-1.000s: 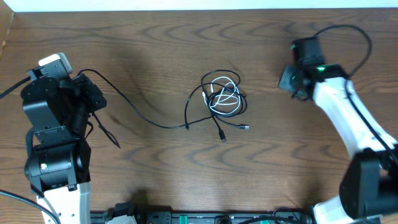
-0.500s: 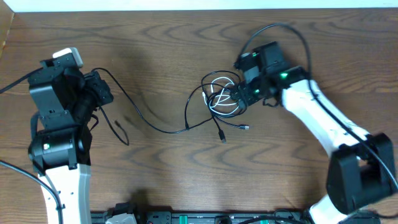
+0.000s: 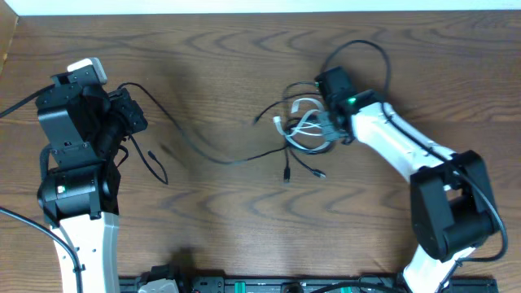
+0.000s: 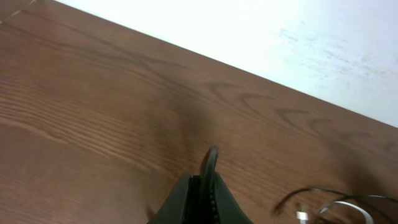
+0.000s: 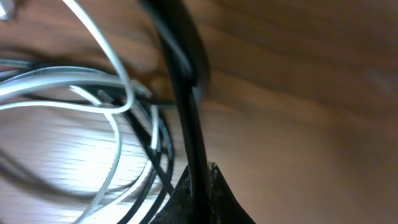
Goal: Untangle cables
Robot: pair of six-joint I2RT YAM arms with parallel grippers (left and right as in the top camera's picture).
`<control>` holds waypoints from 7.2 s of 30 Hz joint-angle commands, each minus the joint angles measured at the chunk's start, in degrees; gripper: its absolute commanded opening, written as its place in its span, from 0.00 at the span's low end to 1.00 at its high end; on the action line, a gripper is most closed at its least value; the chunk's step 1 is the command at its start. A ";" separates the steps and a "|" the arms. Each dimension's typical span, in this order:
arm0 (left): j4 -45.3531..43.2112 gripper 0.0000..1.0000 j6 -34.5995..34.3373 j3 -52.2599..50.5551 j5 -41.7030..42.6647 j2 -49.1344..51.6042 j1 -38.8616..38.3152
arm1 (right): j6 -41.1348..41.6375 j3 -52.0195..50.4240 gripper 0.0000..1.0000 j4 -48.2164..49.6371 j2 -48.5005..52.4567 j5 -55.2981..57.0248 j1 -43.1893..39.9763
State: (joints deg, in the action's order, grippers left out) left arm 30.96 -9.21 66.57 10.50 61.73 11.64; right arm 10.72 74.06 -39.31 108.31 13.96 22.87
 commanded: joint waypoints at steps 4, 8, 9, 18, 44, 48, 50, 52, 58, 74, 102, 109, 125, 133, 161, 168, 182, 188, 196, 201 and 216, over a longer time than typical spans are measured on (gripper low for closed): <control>-0.39 0.07 -0.48 0.90 -2.62 -0.11 1.64 | 13.79 0.04 0.01 -6.51 -9.07 10.99 -12.66; -0.63 0.07 -0.52 0.90 -2.62 -0.11 4.96 | 14.58 0.04 0.01 -10.43 -12.39 11.02 -20.57; -0.85 0.08 -0.52 0.90 -2.62 -0.11 6.25 | 14.58 0.04 0.01 -11.10 -12.81 11.02 -22.10; -3.67 0.08 -4.04 0.90 -3.28 0.17 16.68 | 15.63 0.02 0.01 -16.20 -13.49 10.69 -35.78; -15.06 0.43 -15.15 0.90 30.53 13.90 8.39 | 2.45 0.02 0.01 -14.08 -13.49 -26.77 -34.56; -9.75 0.67 -10.67 0.90 33.35 15.89 2.19 | 1.40 0.02 0.01 -14.23 -13.49 -25.90 -31.63; -7.13 0.73 -7.43 0.90 34.10 16.50 -1.09 | 1.44 0.02 0.01 -14.27 -13.49 -24.98 -30.49; -4.59 0.77 -5.18 0.90 34.10 16.83 -4.57 | 1.42 0.02 0.01 -14.25 -13.49 -24.83 -29.70; 2.05 0.79 5.60 0.90 33.99 17.81 -18.62 | 1.44 0.02 0.01 -14.45 -13.49 -24.81 -28.87; 5.11 0.79 23.89 0.90 -4.63 34.47 -48.33 | 1.66 0.02 0.01 -14.45 -13.49 -24.81 -28.83; -1.70 0.75 28.24 -1.97 -13.79 45.77 -52.81 | 2.10 0.02 0.01 -14.58 -13.49 -24.83 -28.81; -0.13 0.61 27.32 -2.27 -9.42 45.77 -52.83 | 2.10 0.02 0.01 -14.71 -13.49 -24.85 -28.81; 5.55 0.07 25.64 -1.53 -25.05 40.61 -51.41 | 2.08 0.02 0.01 -14.73 -13.49 -24.83 -28.83; 6.34 0.07 14.08 -1.44 -29.00 28.35 -35.47 | 2.43 0.02 0.01 -14.84 -13.49 -23.47 -28.83; -5.70 0.08 -5.11 -1.40 -11.39 10.71 8.63 | 20.76 0.02 0.01 -23.96 -13.49 4.15 -40.22; -7.80 0.08 -7.72 -1.40 -3.43 10.78 12.20 | 21.09 0.02 0.01 -24.24 -13.49 5.99 -44.37; -7.15 0.08 -7.37 -1.44 21.97 12.39 0.96 | -4.90 0.02 0.57 -19.61 -13.49 -38.66 -42.14; -1.05 0.28 -1.95 -1.46 21.90 15.47 -12.66 | -13.57 0.02 0.84 -19.65 -13.49 -41.55 -36.00; 3.56 0.40 6.29 -1.46 21.88 23.39 -25.22 | -21.07 -0.46 0.93 -19.61 -13.46 -33.97 -26.21; 3.74 0.45 10.62 -1.46 21.88 29.40 -31.63 | -11.96 -1.55 0.89 -22.01 -13.46 -14.38 -21.46; 4.17 0.47 15.54 -1.49 20.17 38.01 -42.93 | -13.55 -2.05 0.99 -22.60 -13.42 -30.18 -19.69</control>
State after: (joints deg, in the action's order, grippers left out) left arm 34.94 3.14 65.04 31.35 99.24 -30.17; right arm -2.72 72.66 -62.26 95.39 -14.41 2.61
